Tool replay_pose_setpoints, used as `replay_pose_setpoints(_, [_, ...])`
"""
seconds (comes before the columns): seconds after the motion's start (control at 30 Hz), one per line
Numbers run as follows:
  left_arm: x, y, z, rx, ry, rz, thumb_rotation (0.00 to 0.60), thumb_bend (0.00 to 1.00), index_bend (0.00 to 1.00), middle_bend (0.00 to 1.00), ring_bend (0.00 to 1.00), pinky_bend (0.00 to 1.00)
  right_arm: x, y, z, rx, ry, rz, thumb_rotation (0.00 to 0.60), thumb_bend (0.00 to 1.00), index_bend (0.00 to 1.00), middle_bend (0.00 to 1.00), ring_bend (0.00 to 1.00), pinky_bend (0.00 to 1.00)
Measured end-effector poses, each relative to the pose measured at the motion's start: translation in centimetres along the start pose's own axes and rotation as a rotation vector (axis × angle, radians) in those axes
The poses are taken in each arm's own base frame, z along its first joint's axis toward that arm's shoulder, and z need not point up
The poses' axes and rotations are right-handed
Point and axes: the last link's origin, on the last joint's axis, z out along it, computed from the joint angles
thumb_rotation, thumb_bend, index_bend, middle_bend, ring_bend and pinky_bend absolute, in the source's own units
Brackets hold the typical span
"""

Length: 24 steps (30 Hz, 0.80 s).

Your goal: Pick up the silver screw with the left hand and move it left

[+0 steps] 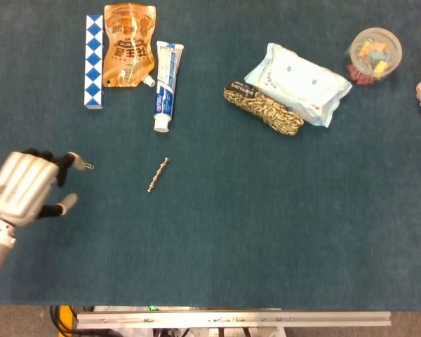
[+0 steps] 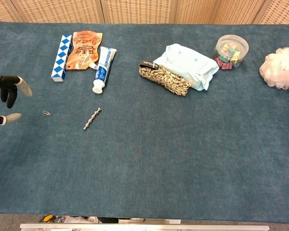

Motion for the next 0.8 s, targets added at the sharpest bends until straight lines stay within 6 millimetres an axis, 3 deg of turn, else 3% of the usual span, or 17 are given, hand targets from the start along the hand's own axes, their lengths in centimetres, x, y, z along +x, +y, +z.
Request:
replay_pose_setpoints(0.07, [-0.1,0.4,0.5,-0.033,-0.026,0.02,0.6,0.26,0.37,0.8,0.68,0.68,0.0,0.0,0.0,-0.001,0.0,0.0,0.6,0.22,0.44,0.43,0.33,0.38])
replay_pose_setpoints(0.2, [-0.5,1.0,1.6,-0.084,-0.075,0.048,0.6,0.39,0.36,0.96,0.82,0.83,0.2,0.1,-0.3,-0.008,0.004,-0.004,0.6,0.22,0.44,0.43,0.33,0.38])
replay_pose_setpoints(0.27, [-0.7,1.4,2.2,-0.113,-0.106,0.061,0.6,0.44,0.36,1.0,0.88,0.87,0.3,0.1,-0.4,-0.01,0.006,-0.004,0.6,0.22,0.44,0.43,0.33,0.38])
replay_pose_setpoints(0.57, [-1.8,3.1,4.7,-0.22,-0.225,0.104,0.6,0.66,0.24,1.0,1.0,0.93,0.5,0.2,-1.4,-0.031,0.012,-0.002,0.6,0.22,0.44,0.43,0.33,0.38])
replay_pose_setpoints(0.8, [-2.8,4.0,6.0,-0.252,-0.301,0.175,0.6,0.72,0.17,1.0,1.0,0.94,0.4,0.1,-1.5,-0.036,0.005,-0.007,0.6,0.22,0.44,0.43,0.33,0.38])
